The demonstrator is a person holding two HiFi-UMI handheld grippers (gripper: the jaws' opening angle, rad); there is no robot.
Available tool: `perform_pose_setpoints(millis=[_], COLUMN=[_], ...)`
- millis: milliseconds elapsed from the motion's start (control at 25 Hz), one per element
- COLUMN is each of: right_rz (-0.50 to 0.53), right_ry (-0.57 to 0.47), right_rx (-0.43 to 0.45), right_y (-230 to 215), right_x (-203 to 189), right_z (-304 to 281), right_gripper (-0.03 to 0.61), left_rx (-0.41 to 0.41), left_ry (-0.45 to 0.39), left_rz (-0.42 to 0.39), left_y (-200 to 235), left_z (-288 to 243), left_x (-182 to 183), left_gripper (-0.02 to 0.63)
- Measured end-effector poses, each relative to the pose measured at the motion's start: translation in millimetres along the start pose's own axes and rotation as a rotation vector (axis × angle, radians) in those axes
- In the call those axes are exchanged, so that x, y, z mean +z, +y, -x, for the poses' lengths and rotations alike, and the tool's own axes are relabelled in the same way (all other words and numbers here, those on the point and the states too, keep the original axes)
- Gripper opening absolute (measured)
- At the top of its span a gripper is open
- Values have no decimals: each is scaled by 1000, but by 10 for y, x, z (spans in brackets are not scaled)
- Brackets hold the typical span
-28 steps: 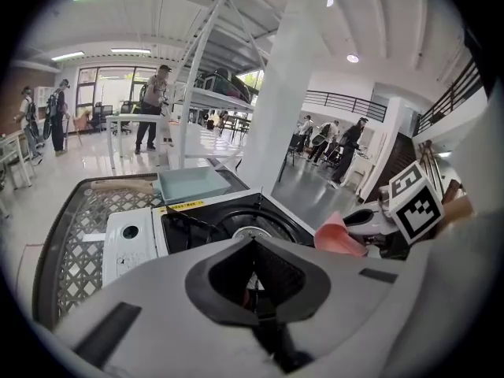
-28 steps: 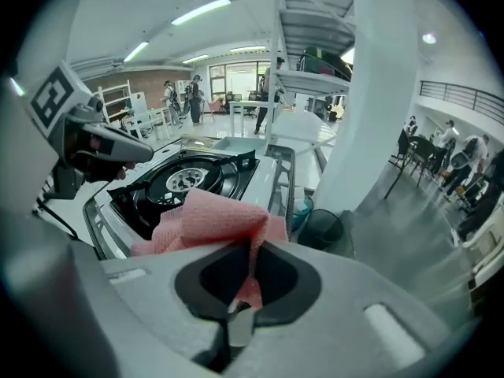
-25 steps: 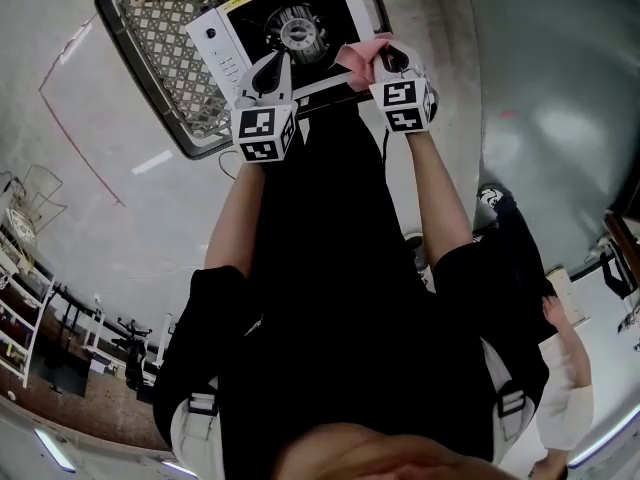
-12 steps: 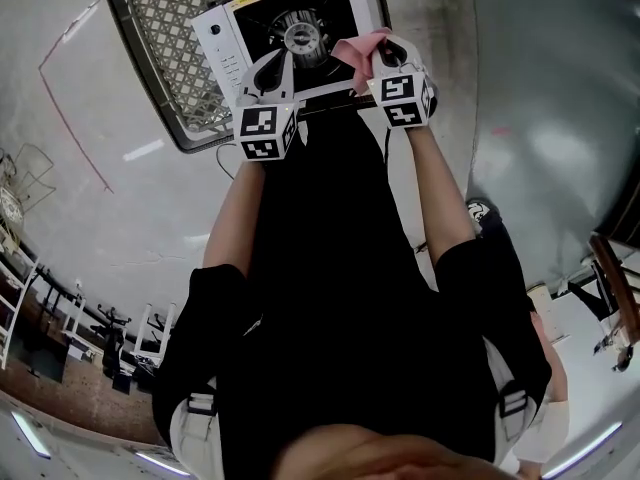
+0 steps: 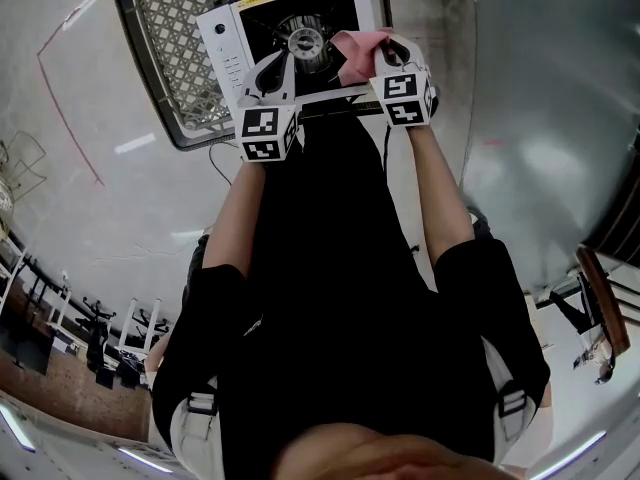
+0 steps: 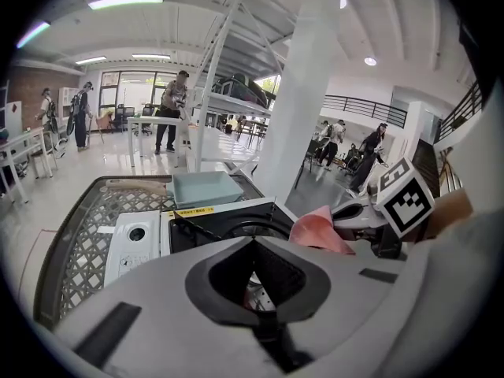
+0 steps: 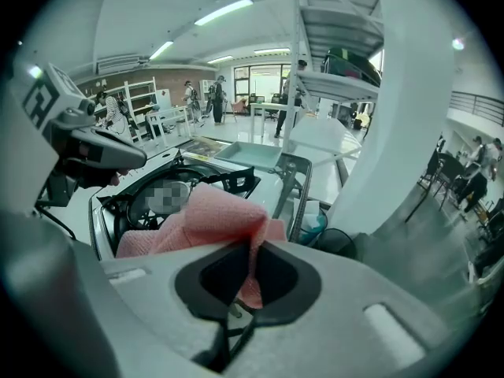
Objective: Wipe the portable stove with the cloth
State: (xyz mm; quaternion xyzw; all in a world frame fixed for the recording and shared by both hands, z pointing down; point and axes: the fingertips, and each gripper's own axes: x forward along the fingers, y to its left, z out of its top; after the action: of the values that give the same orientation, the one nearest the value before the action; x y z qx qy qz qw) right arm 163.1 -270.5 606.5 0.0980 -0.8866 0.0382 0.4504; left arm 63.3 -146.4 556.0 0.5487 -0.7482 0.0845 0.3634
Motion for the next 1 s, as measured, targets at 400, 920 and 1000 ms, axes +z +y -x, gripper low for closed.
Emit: perform_pose_setpoints(millis=[400, 920, 1000], right_rz=[-20, -9, -9], right_ry=[-2, -10, -12], right_rx=[6, 2, 6], right_y=[-102, -294, -306], right_x=[96, 320, 360], right_z=[-91, -293, -321], right_gripper=[9, 9, 9], left_rx=[25, 54, 58], left_ry=[-7, -6, -5], left_rz=[20, 48, 52], left_y=[72, 209, 228], left_z=[-38, -112, -120], left_x=[50, 92, 97], left_gripper=[-2, -2, -2])
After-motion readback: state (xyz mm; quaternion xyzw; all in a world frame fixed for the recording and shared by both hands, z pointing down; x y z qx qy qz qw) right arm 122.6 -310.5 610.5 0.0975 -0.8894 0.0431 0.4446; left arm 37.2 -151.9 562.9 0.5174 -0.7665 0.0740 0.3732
